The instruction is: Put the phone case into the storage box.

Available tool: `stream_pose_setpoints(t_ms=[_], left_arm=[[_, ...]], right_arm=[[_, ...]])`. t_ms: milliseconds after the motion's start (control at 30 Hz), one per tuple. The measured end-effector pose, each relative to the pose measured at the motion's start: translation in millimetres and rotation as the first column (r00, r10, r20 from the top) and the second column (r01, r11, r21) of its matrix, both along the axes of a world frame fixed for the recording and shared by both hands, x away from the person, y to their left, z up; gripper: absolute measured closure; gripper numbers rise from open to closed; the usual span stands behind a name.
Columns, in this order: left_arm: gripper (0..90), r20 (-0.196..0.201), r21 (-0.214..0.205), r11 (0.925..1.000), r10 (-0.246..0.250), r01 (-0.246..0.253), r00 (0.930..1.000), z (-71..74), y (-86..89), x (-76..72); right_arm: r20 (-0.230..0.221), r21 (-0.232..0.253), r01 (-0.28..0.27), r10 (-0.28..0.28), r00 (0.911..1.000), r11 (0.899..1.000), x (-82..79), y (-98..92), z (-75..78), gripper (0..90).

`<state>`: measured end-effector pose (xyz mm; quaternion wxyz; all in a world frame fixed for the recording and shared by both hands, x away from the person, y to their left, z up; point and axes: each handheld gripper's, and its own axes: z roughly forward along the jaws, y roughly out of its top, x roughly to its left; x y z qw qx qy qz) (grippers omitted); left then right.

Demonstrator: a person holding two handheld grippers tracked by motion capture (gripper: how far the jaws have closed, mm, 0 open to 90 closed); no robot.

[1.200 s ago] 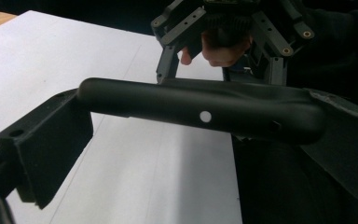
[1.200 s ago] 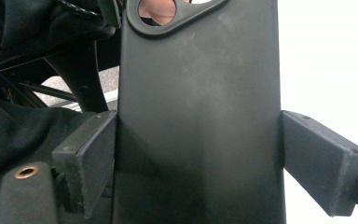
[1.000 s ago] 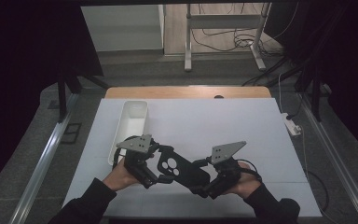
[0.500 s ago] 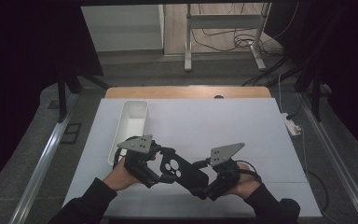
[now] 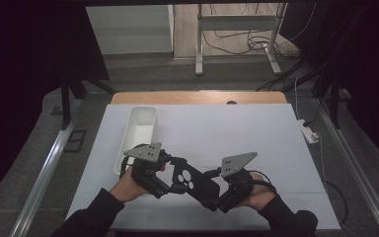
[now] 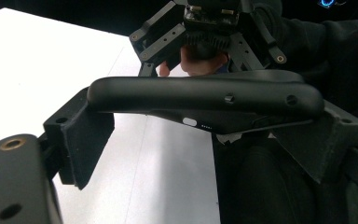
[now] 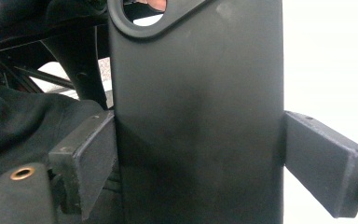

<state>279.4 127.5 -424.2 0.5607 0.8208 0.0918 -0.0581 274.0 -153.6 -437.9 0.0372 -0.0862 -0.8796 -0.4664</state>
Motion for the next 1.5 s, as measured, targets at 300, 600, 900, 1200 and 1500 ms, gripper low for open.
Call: stream_pose_setpoints(t_ms=[300, 600, 900, 1200, 1500], left_arm=[[15.4, -0.010, 0.013, 0.9984, 0.054, -0.054, 0.9985, 2.3, 2.2, 1.9], [15.2, 0.011, 0.081, 0.9758, 0.203, -0.203, 0.9792, 8.7, 7.6, 3.3], [14.8, 0.008, 0.124, 0.9439, 0.307, -0.306, 0.9516, 12.0, 7.2, 6.1], [14.6, 0.003, 0.153, 0.9130, 0.382, -0.378, 0.9240, 18.9, 0.7, 7.9], [14.6, -0.016, 0.170, 0.9027, 0.404, -0.395, 0.9148, 21.8, -10.0, 9.6]], right_arm=[[0.029, -0.029, 0.046, -0.046, 0.9985, 0.999, 3.2, 0.3, -1.1, 7.0], [0.082, -0.070, 0.151, -0.145, 0.9861, 0.986, 4.2, -2.4, -1.8, 0.0], [0.121, -0.108, 0.234, -0.221, 0.9677, 0.966, -0.7, 1.8, -4.0, 0.0], [0.145, -0.116, 0.334, -0.317, 0.9372, 0.935, -6.3, 6.2, -2.1, 0.0], [0.153, -0.149, 0.390, -0.369, 0.9168, 0.909, -6.8, 14.8, -3.8, 0.1]])
